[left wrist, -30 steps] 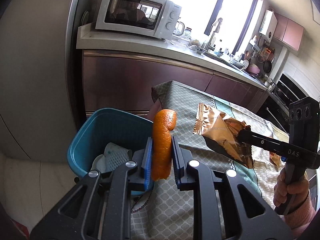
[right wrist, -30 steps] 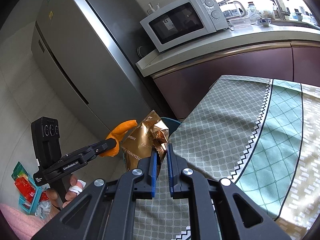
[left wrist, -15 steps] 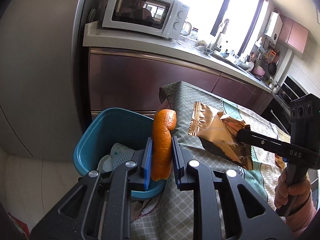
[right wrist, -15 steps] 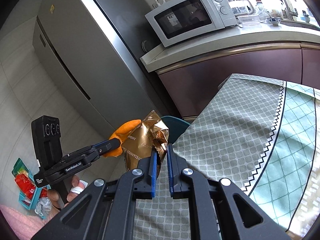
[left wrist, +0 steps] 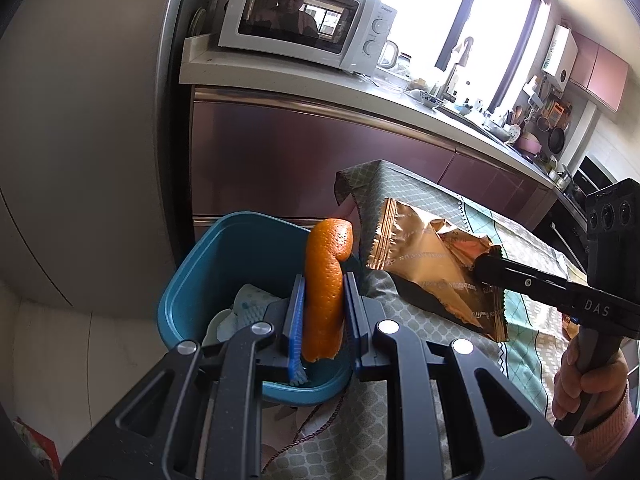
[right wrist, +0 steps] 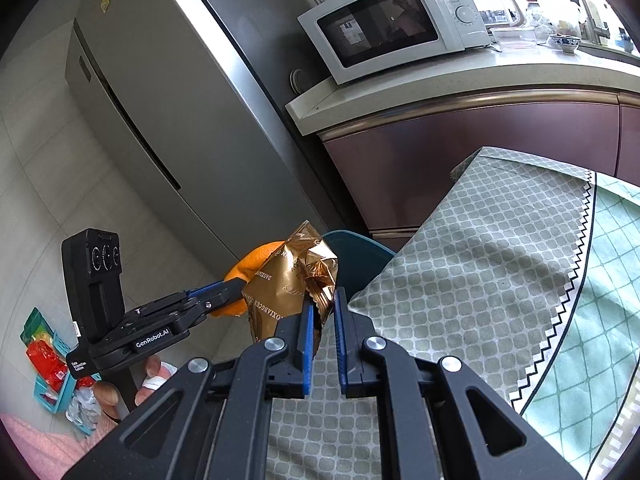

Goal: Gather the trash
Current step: 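Lower the peel and gold wrapper into the bin and open both grippers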

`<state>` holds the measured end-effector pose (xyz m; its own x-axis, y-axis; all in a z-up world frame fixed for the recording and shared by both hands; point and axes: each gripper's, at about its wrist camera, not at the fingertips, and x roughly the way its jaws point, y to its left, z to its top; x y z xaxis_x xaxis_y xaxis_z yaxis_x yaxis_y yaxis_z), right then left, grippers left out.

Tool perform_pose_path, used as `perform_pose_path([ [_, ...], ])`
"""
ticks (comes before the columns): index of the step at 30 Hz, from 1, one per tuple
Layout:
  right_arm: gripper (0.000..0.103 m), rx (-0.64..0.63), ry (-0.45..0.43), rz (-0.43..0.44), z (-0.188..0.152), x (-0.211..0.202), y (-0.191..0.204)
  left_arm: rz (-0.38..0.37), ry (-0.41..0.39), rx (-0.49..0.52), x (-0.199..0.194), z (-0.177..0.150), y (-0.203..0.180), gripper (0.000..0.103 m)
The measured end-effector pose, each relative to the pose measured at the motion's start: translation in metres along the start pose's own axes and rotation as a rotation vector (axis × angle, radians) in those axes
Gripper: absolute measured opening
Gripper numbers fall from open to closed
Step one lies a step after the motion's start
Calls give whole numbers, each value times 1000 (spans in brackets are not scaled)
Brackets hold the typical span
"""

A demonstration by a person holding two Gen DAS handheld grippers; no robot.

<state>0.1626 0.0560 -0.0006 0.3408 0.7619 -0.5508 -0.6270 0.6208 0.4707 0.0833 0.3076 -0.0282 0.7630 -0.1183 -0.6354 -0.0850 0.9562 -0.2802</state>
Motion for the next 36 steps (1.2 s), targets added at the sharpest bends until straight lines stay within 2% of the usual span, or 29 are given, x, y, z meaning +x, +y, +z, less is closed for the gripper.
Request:
perform_pose_path([
  [36, 9, 11, 87, -42, 11, 52, 0, 51, 60, -47, 47, -2, 18, 19],
])
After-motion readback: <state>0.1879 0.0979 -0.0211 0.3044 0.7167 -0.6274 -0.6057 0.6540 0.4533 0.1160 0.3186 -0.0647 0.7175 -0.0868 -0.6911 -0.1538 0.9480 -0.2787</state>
